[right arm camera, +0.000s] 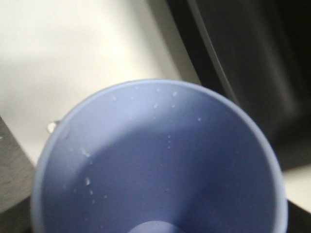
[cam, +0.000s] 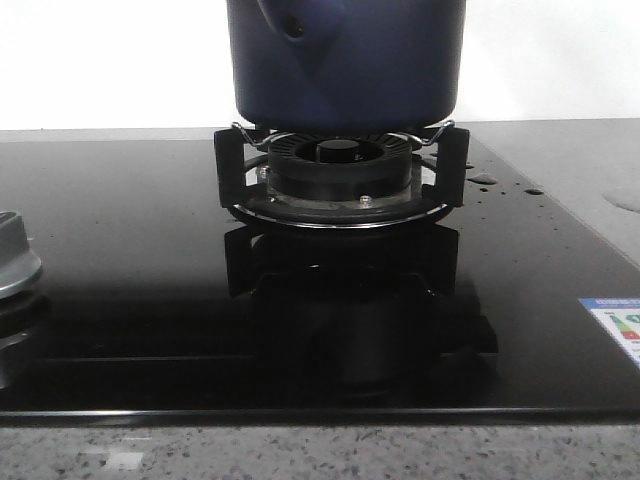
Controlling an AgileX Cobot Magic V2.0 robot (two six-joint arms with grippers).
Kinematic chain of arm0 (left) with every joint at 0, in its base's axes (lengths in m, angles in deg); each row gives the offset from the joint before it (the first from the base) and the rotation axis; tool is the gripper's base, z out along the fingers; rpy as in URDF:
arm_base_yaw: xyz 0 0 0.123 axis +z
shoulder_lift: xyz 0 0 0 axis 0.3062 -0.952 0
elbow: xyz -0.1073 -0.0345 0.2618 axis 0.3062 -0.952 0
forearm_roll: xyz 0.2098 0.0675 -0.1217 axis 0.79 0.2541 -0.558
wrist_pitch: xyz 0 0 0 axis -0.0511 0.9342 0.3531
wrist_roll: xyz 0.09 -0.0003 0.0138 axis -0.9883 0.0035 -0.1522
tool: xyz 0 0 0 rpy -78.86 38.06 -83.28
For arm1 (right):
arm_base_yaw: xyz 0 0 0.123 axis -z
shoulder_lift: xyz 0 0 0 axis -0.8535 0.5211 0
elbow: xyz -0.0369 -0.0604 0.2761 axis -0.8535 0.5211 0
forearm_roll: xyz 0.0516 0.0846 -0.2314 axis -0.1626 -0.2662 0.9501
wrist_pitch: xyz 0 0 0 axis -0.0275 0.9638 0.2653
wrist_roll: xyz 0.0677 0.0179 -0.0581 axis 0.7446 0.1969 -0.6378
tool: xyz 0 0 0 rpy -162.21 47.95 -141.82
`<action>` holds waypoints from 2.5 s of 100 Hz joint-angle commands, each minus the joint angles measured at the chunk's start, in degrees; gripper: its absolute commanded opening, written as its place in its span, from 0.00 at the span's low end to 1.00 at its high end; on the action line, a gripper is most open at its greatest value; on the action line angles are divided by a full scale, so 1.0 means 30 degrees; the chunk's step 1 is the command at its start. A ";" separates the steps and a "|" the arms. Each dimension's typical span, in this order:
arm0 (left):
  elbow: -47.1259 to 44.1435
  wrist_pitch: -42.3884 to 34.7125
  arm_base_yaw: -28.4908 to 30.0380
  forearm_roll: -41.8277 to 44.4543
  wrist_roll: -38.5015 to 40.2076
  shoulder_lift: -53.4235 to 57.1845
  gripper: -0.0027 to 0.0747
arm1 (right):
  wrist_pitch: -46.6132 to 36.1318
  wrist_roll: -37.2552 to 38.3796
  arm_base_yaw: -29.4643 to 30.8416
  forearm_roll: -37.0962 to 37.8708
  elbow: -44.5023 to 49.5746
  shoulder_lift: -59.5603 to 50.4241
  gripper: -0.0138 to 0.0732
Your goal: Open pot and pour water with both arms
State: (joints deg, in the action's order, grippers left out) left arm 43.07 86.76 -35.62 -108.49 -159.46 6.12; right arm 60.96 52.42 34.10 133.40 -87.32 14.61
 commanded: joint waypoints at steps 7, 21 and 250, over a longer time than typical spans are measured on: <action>0.0570 -0.0356 0.0028 -0.1421 0.0179 0.0061 0.32 | 0.3510 0.2797 0.0731 -0.3237 -0.0308 -0.2288 0.39; 0.0570 -0.0236 0.0028 -0.1421 0.0179 -0.0289 0.32 | 0.1699 0.4427 0.2991 -0.4442 0.2300 -0.4182 0.39; 0.3168 0.1387 -0.0255 -0.3896 -0.0527 -0.7431 0.32 | -1.4177 1.6592 1.0064 -0.4757 1.5157 -1.6880 0.21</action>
State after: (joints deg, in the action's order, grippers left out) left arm 48.46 89.73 -35.62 -114.59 -160.38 -14.09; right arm 21.37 100.49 65.29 119.50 -40.45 -34.00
